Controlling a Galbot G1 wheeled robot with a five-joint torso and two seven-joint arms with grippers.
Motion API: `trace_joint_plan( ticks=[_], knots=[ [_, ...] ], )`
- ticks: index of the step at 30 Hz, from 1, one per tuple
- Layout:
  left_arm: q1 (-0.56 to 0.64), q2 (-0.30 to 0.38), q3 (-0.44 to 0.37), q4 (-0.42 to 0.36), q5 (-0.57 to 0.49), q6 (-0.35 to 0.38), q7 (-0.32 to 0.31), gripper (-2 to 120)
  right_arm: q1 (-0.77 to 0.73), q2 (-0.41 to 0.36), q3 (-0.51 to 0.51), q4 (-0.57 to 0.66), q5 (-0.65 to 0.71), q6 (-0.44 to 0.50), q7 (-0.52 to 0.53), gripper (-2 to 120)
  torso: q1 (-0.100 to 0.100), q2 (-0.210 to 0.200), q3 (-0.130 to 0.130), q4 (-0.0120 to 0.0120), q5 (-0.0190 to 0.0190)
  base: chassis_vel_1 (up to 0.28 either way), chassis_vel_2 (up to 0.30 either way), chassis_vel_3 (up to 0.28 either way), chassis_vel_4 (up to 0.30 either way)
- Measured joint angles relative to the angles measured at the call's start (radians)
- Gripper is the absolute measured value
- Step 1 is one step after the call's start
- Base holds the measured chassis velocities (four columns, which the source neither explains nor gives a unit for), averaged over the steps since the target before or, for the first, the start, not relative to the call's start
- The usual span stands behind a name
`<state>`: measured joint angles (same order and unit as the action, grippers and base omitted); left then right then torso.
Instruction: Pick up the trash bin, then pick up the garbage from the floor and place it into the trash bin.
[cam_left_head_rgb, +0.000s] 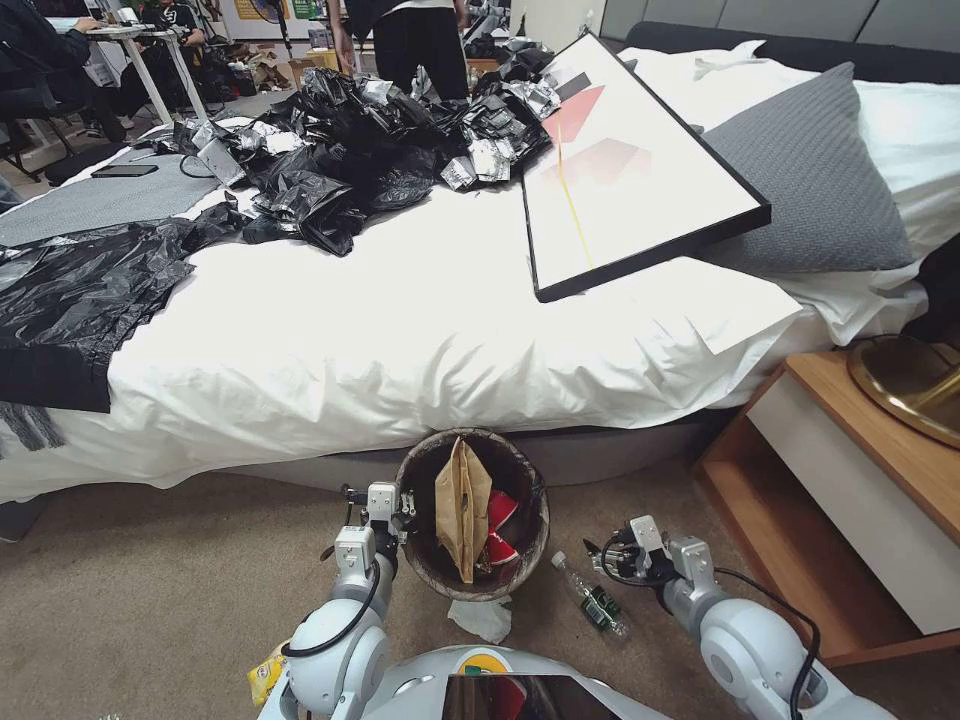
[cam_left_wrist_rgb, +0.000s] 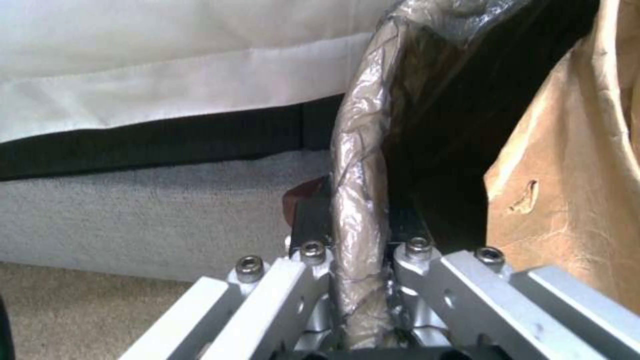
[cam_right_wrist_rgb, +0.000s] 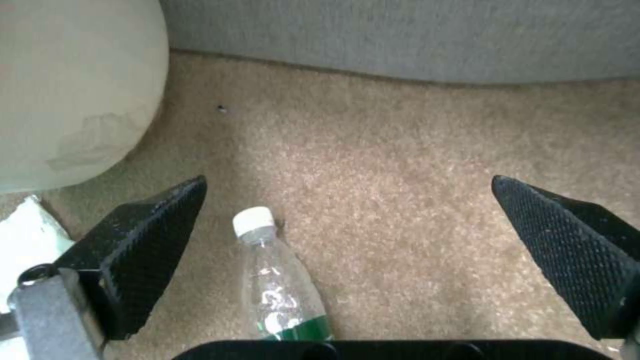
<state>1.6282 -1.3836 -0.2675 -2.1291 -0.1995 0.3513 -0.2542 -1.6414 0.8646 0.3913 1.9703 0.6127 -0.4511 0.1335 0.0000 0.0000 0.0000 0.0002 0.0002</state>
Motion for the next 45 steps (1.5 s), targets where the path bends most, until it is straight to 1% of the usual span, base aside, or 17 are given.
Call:
trace_joint_plan(
  ticks=[7, 10, 18, 34, 37, 45],
  knots=[
    [-0.005, -0.001, 0.004, 0.009, 0.002, 0.0, 0.0, 3, 0.026, -0.013, -0.023, -0.056, 0.009, -0.026, -0.04, 100, 0.0, 0.0, 0.0, -0.0003, -0.0001, 0.0, 0.0, 0.0, 0.0],
    [-0.009, -0.003, 0.007, 0.013, 0.003, 0.001, 0.001, 3, 0.04, -0.023, -0.032, -0.082, 0.011, -0.039, -0.075, 100, 0.0, 0.0, 0.0, -0.0002, -0.0001, 0.0, 0.0, 0.0, 0.0],
    [-0.01, -0.007, 0.009, 0.016, 0.006, 0.005, 0.001, 3, 0.075, -0.024, -0.072, -0.117, 0.005, -0.062, -0.106, 100, 0.0, 0.0, 0.0, -0.0002, -0.0001, 0.0, 0.0, 0.0, 0.0],
    [-0.016, -0.019, 0.015, 0.025, 0.016, 0.007, 0.003, 3, 0.136, -0.01, -0.162, -0.205, -0.039, -0.066, -0.139, 100, 0.0, 0.0, 0.0, -0.0003, -0.0002, 0.0, 0.0, 0.0, 0.0],
    [-0.017, -0.021, 0.015, 0.027, 0.017, 0.008, 0.003, 3, 0.159, 0.004, -0.191, -0.248, -0.053, -0.066, -0.14, 100, 0.0, 0.0, 0.0, -0.0002, -0.0002, 0.0, 0.0, 0.0, 0.0],
    [-0.018, -0.024, 0.015, 0.027, 0.017, 0.009, 0.004, 3, 0.181, 0.023, -0.216, -0.307, -0.073, -0.06, -0.144, 100, 0.0, 0.0, 0.0, -0.0002, -0.0002, 0.0, 0.0, 0.0, 0.0]
  ],
)
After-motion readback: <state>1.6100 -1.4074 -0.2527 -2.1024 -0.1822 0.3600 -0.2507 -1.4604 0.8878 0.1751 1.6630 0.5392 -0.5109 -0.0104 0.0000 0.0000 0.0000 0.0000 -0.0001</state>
